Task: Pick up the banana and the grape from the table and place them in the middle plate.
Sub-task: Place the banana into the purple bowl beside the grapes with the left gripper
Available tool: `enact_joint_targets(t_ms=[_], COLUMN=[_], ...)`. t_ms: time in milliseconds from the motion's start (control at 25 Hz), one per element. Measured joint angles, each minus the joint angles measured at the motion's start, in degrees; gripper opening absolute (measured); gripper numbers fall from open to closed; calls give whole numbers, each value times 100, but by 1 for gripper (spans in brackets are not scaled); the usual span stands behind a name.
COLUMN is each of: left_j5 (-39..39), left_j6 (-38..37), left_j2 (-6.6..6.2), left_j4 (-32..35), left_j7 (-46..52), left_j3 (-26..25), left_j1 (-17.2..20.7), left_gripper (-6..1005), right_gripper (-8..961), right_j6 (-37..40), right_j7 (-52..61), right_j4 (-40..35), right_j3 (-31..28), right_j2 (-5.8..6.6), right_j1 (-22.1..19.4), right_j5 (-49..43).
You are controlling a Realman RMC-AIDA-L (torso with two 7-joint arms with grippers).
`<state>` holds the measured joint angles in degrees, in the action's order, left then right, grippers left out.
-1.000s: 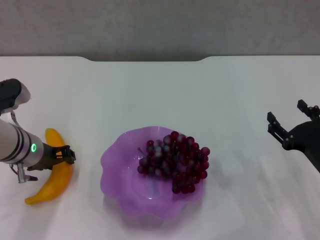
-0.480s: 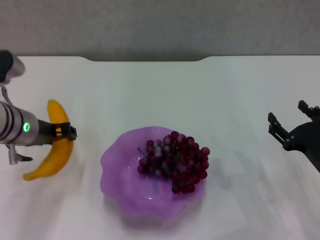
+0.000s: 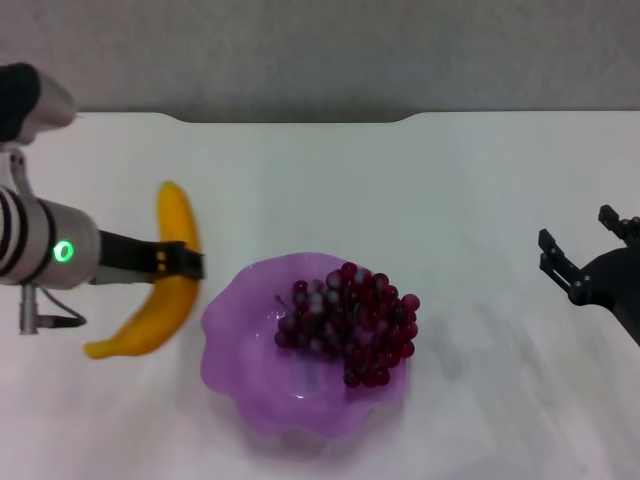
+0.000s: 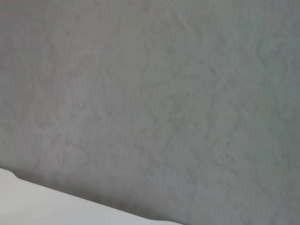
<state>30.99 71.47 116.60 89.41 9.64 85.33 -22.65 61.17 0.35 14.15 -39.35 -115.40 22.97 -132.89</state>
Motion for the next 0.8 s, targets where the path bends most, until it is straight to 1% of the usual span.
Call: enact_joint_targets(t_ms=[120, 320, 400, 520, 600, 720, 800], left_j5=[721, 1240, 1493, 2248, 2670, 2812, 2813], left_j6=[138, 192, 106, -193, -287, -348, -420], left_j2=[-9, 10, 18, 26, 9, 7, 14], left_j4=[-19, -115, -351, -995, -1415, -1845, -2010], left_j7=[-451, -673, -780, -1282, -1552, -1735, -1791], left_j3=[-98, -158, -101, -21, -29, -85, -77], left_j1=[-13, -5, -36, -92, -177, -319, -384], left_gripper=[488, 487, 487, 487, 487, 487, 487], right_gripper=[819, 819, 819, 819, 819, 819, 819], right_j6=[-6, 7, 34, 36, 37, 38, 38], right_j7=[0, 0, 0, 0, 0, 0, -1], right_j4=[-5, -5, -16, -14, -6, -8, -4], right_j3=[-3, -2, -2, -2, -3, -9, -10], right_j2=[0, 2, 2, 5, 13, 13, 7], right_j1=[0, -6, -19, -12, 8, 19, 21], right_j5=[0, 0, 0, 0, 0, 0, 0])
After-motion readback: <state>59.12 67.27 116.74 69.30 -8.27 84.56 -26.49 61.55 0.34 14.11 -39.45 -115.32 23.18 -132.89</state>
